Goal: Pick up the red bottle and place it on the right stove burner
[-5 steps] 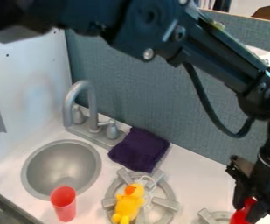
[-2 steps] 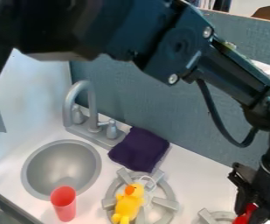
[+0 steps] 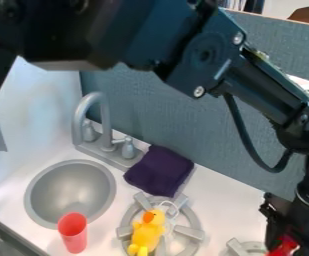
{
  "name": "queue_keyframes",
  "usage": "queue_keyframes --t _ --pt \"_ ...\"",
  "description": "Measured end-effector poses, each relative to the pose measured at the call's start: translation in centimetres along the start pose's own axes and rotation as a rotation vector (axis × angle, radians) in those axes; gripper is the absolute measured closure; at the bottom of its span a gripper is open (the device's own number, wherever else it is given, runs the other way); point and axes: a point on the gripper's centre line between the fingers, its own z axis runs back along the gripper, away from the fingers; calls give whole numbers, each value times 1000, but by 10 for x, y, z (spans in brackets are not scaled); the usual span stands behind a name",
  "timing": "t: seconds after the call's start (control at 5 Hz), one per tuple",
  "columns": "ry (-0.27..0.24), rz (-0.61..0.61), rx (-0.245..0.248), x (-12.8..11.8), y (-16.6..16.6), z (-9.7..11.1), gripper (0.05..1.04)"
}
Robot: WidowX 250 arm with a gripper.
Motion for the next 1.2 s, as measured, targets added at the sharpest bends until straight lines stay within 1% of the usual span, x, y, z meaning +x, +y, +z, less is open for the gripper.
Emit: queue_keyframes --t 0.2,0.4,0.6,0.8,1.0,1.2 --pt "-47 15 -19 1 -1 15 121" --pt "-111 31 -34 2 -2 42 77" --pt "-192 93 -9 -20 22 86 82" --pt "-226 301 79 -28 72 112 83" --pt "-198 419 124 -36 119 112 82" --pt "-129 464 117 -46 175 91 83"
